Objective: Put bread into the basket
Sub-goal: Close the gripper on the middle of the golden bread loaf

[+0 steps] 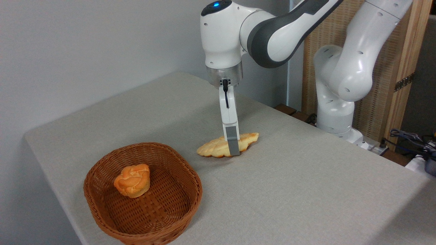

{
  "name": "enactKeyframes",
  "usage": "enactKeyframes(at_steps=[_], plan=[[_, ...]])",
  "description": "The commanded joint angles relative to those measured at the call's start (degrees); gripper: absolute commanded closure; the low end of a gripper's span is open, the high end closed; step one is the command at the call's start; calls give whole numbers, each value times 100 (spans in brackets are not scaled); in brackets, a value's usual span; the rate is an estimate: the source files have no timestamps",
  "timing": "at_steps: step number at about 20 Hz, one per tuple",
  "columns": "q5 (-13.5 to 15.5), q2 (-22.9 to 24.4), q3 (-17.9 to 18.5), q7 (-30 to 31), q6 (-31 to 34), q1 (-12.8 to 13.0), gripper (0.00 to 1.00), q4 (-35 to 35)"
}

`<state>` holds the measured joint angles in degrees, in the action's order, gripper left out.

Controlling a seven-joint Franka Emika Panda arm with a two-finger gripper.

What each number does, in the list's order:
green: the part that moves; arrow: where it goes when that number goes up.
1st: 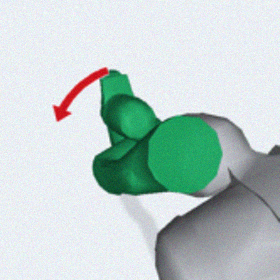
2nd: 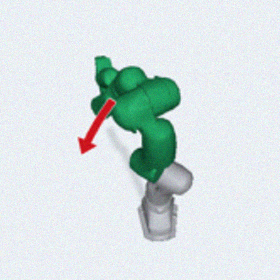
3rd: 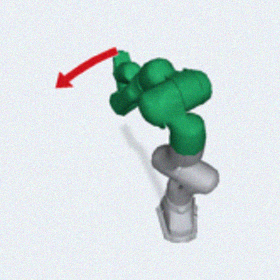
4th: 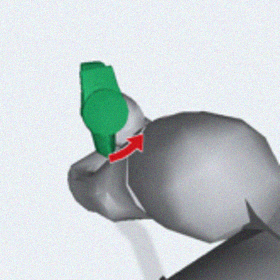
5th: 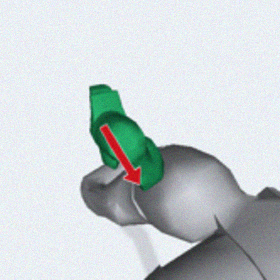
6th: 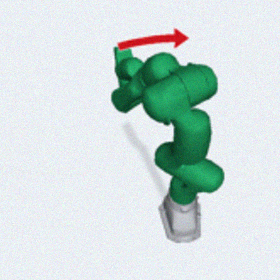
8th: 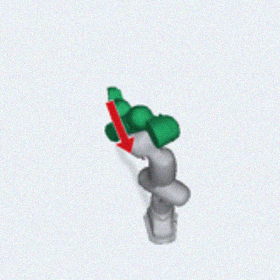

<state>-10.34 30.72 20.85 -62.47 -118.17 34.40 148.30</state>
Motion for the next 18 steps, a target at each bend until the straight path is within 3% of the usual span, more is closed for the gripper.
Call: enactKeyframes(at_steps=[1,4,11,16,18], plan=[[-55,39,103,-37,-172,155,0,76],[-55,22,208,-327,-172,216,0,85],[-55,-5,235,-354,-172,225,2,128],[-55,-5,314,-345,-172,225,49,120],[-55,-5,305,-345,-180,225,55,120]])
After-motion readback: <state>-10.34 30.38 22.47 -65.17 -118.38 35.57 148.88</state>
